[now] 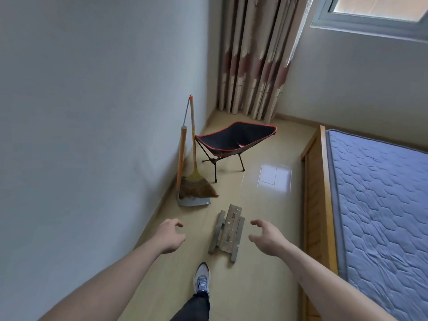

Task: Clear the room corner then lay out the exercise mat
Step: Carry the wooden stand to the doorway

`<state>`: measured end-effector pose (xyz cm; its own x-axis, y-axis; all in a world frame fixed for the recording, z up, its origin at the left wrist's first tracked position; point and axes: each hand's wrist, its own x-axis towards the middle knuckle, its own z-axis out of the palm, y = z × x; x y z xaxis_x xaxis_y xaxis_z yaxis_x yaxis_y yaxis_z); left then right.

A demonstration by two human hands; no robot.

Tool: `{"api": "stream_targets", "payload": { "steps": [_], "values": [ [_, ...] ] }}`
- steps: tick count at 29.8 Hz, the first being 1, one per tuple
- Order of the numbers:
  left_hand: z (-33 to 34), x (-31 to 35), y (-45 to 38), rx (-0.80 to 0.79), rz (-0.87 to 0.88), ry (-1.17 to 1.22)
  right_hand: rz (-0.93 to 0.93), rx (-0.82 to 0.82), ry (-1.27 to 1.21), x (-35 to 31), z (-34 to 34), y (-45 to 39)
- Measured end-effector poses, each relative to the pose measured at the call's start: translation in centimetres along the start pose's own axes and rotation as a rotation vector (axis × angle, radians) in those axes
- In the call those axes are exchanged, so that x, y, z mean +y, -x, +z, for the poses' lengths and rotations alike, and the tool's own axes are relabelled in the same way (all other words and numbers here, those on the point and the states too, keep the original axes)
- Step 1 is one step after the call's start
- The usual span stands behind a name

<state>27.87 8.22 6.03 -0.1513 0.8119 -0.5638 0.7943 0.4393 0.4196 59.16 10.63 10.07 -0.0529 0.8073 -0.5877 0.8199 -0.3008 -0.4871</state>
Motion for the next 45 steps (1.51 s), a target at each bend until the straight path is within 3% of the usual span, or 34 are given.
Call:
{"api": "stream_targets", "payload": {
  "steps": [14, 20, 26, 38, 45],
  "values": [
    [-0.4, 5.1, -21.5, -0.158, -0.148, -0.007, 0.103, -0.037, 0.169, -2.5, -8.9, -21.3],
    [2.5, 4.2, -27.0, -0.147, -0.268, 0.036, 0.094, -0.172, 0.232, -1.8, -7.4, -31.2],
    [10.3, 2.4, -31.8, -0.150, -0.407, 0.125, 0.016, -0.299, 0.335, 1.2, -3.9, -42.0],
    [34.1, -2.1, -42.1, -0.345, -0.593, 0.347, -0.010, -0.309, 0.411, 13.7, 10.0, -59.8],
    [44.4, -6.1, -45.3, -0.461, -0.755, 0.515, 0.010, -0.324, 0.425, 19.1, 18.8, -67.1]
  ]
}}
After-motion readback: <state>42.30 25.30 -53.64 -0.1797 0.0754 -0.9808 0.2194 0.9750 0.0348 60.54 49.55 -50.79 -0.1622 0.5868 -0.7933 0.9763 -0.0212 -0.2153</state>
